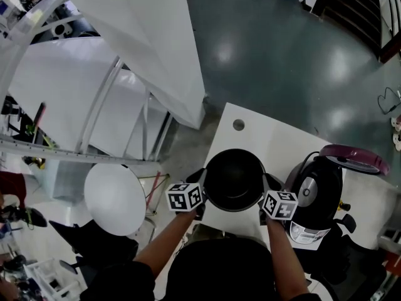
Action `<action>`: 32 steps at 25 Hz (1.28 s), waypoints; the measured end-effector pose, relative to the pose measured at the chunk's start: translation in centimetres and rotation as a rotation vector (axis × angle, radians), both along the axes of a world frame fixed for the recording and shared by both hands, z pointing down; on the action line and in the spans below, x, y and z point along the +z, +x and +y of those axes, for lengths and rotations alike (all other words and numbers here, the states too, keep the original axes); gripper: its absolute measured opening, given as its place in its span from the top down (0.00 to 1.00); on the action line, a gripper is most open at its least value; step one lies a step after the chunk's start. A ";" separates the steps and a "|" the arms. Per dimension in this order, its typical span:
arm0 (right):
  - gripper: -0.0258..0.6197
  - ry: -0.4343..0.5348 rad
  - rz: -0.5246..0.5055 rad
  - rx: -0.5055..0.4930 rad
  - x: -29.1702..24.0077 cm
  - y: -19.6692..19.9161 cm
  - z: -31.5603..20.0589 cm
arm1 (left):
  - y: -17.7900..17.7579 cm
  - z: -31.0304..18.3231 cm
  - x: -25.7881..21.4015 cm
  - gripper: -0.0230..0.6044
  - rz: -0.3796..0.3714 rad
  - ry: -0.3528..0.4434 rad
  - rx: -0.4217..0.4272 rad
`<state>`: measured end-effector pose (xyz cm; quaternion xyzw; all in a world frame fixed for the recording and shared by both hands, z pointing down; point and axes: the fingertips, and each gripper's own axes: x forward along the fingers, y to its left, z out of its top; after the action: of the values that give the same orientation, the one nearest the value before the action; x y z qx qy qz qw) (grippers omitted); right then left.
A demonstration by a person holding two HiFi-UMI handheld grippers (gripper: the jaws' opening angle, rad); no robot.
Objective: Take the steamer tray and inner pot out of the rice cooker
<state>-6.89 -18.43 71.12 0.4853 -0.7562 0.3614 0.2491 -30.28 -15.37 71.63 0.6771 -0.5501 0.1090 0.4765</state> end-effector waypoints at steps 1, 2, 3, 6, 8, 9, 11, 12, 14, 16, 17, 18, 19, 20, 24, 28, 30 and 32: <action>0.93 -0.007 0.000 0.004 0.3 0.2 0.0 | 0.1 -0.1 0.2 0.93 -0.003 -0.005 0.006; 0.93 -0.014 0.000 0.006 0.5 0.3 0.0 | 0.3 -0.3 0.5 0.93 -0.002 -0.009 0.012; 0.93 -0.021 0.000 0.008 0.6 0.4 -0.1 | 0.4 -0.6 0.7 0.93 0.002 -0.013 0.018; 0.93 -0.039 0.001 0.006 1.1 0.4 -0.1 | 0.5 -0.9 1.4 0.93 0.007 -0.017 0.026; 0.93 -0.048 0.003 0.006 1.5 0.3 0.1 | 0.4 -0.8 1.9 0.93 0.012 -0.020 0.020; 0.93 -0.052 0.005 0.005 1.8 0.3 0.2 | 0.3 -0.7 2.1 0.93 0.014 -0.022 0.016; 0.93 -0.058 0.008 0.004 2.2 0.3 0.2 | 0.3 -0.8 2.3 0.93 0.018 -0.024 0.008; 0.93 -0.058 0.008 0.004 2.3 0.4 0.1 | 0.4 -0.8 2.3 0.93 0.018 -0.021 0.006; 0.93 -0.053 0.007 0.005 2.4 0.6 -0.1 | 0.6 -1.0 2.3 0.93 0.013 -0.013 0.008; 0.93 -0.047 0.009 0.002 2.3 0.6 -0.3 | 0.7 -1.1 2.3 0.93 0.008 -0.006 0.011; 0.93 -0.044 0.010 -0.002 2.4 0.6 -0.3 | 0.7 -1.2 2.3 0.93 0.002 -0.002 0.015; 0.93 -0.041 0.012 -0.008 2.4 0.6 -0.3 | 0.7 -1.2 2.3 0.93 -0.007 0.004 0.020; 0.93 -0.037 0.014 -0.014 2.6 0.7 -0.3 | 0.8 -1.3 2.3 0.93 -0.016 0.010 0.024; 0.93 -0.034 0.017 -0.022 2.7 0.7 -0.3 | 0.8 -1.3 2.3 0.93 -0.023 0.014 0.027; 0.93 -0.019 0.033 -0.069 2.8 0.6 -0.1 | 1.0 -1.5 2.3 0.93 -0.045 0.035 0.032; 0.84 -0.016 0.008 -0.077 1.7 0.2 0.6 | 0.6 -1.2 1.6 0.88 -0.069 0.066 0.015; 0.80 -0.001 -0.019 -0.064 0.3 0.0 1.0 | 0.1 -0.8 0.8 0.85 -0.065 0.079 0.003; 0.83 0.034 -0.034 -0.066 -1.6 -0.3 1.5 | -0.4 -0.3 -0.3 0.81 -0.065 0.102 -0.004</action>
<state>-7.15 -16.92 69.55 0.4579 -0.7820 0.3483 0.2398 -30.71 -15.63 71.30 0.6956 -0.5715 0.1017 0.4233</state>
